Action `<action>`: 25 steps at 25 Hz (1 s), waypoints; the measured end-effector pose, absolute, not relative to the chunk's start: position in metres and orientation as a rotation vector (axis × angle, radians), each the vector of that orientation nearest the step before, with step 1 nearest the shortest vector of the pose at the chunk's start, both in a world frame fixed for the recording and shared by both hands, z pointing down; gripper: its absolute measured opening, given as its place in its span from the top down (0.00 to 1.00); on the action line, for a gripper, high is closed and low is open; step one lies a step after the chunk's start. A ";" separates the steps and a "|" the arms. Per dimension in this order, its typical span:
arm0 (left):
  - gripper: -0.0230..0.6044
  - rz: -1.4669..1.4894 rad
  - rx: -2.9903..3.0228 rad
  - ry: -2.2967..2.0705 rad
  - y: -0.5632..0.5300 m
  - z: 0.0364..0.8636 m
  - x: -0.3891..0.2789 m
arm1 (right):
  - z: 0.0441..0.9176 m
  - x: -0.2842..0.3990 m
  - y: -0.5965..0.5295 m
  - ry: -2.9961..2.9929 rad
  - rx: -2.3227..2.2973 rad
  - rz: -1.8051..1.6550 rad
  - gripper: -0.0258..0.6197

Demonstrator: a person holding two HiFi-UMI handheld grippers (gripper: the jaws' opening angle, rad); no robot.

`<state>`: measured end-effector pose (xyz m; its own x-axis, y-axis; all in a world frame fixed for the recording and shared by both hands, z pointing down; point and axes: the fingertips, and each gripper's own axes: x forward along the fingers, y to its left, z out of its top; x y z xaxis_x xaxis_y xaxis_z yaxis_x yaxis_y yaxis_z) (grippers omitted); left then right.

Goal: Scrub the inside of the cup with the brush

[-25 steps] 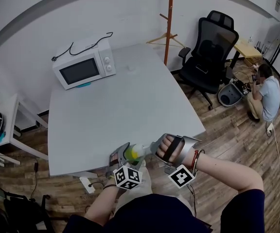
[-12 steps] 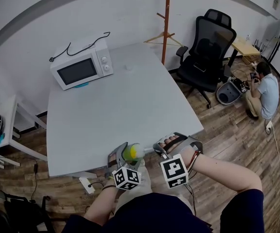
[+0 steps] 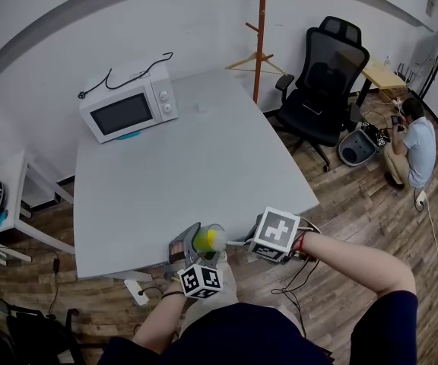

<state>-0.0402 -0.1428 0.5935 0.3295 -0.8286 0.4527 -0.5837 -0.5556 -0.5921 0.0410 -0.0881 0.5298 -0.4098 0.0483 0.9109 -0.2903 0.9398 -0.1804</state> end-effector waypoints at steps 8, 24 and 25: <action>0.35 -1.080 -2.272 1.239 -0.141 0.597 -0.038 | 0.538 0.044 -0.085 -1.992 0.159 0.574 0.88; 0.35 -0.818 -2.616 1.615 -0.192 0.610 -0.085 | 0.514 0.052 -0.109 -2.218 0.317 0.606 0.88; 0.35 -0.788 -2.650 1.638 -0.197 0.611 -0.085 | 0.513 0.052 -0.112 -2.239 0.332 0.623 0.88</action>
<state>-0.0854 -0.1969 0.6111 0.3612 -0.8219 0.4405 -0.8571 -0.4787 -0.1902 0.0515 -0.1124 0.5129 -0.6672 -0.0405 0.7438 -0.4188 0.8462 -0.3296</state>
